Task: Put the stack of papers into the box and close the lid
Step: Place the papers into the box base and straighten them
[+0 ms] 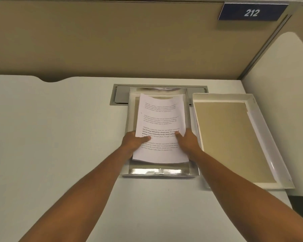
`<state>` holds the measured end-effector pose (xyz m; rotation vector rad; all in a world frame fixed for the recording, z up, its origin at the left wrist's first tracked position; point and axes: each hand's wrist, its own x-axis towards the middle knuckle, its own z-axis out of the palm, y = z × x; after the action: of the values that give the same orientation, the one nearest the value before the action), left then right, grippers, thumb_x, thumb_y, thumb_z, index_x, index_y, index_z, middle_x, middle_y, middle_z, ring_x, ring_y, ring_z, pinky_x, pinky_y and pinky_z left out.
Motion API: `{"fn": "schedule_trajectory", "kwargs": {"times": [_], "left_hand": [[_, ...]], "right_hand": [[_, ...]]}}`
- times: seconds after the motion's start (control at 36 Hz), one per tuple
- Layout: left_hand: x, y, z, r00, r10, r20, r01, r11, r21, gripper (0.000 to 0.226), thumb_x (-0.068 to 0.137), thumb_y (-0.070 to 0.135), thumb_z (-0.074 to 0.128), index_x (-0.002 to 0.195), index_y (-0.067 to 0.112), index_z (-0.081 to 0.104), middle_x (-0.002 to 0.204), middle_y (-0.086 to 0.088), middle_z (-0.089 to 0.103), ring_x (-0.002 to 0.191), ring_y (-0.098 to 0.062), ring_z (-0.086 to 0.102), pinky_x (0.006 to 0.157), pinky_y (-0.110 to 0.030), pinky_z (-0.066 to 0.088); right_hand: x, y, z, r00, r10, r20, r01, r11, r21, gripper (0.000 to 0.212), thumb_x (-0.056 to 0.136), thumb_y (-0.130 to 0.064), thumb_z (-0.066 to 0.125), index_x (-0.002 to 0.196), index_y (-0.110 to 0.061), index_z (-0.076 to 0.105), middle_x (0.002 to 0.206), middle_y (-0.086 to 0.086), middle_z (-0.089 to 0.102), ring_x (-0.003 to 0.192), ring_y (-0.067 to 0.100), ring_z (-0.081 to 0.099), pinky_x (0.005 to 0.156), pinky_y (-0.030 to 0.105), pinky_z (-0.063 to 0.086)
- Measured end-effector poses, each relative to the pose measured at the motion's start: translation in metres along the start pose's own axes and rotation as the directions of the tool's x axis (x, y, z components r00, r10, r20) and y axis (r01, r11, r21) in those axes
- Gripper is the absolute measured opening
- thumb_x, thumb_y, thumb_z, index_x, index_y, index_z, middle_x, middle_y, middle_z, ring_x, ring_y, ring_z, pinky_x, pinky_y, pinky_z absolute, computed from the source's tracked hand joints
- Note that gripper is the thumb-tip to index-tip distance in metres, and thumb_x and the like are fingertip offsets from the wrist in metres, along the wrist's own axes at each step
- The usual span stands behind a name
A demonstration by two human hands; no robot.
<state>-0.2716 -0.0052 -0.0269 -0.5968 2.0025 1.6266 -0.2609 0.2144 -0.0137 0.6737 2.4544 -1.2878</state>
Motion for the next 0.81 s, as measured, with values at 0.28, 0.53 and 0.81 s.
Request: {"fn": "schedule_trajectory", "kwargs": {"times": [0.28,0.53,0.81], "left_hand": [[-0.006,-0.008,0.010,0.987,0.061,-0.147,-0.036,0.986,0.163,0.048,0.078,0.033,0.082,0.118,0.011,0.069,0.119,-0.006,0.072,0.106,-0.025,0.068,0.093,-0.044,0.056],[-0.017,-0.008,0.011,0.977,0.067,-0.202,-0.001,0.951,0.310,0.051,0.081,0.040,0.078,0.118,0.008,0.062,0.120,-0.007,0.069,0.107,-0.027,0.065,0.093,-0.043,0.055],[-0.033,-0.005,0.016,0.970,0.153,-0.190,-0.007,0.796,0.605,0.068,0.083,0.045,0.074,0.134,0.008,0.047,0.128,-0.014,0.059,0.116,-0.032,0.059,0.095,-0.041,0.051]], "right_hand": [[0.010,0.005,0.012,0.998,0.012,-0.063,-0.022,0.988,-0.156,0.040,0.100,-0.032,0.044,0.124,-0.001,0.044,0.119,0.017,0.058,0.095,0.029,0.060,0.077,0.038,0.051],[0.002,0.004,0.017,0.990,-0.085,-0.110,0.052,0.960,-0.275,0.047,0.101,-0.030,0.042,0.132,0.005,0.041,0.135,0.024,0.043,0.113,0.036,0.054,0.085,0.036,0.045],[0.007,0.003,0.008,0.987,-0.155,-0.051,0.123,0.911,-0.393,0.037,0.100,-0.026,0.044,0.123,0.003,0.048,0.120,0.021,0.055,0.106,0.033,0.057,0.080,0.034,0.043]]}}
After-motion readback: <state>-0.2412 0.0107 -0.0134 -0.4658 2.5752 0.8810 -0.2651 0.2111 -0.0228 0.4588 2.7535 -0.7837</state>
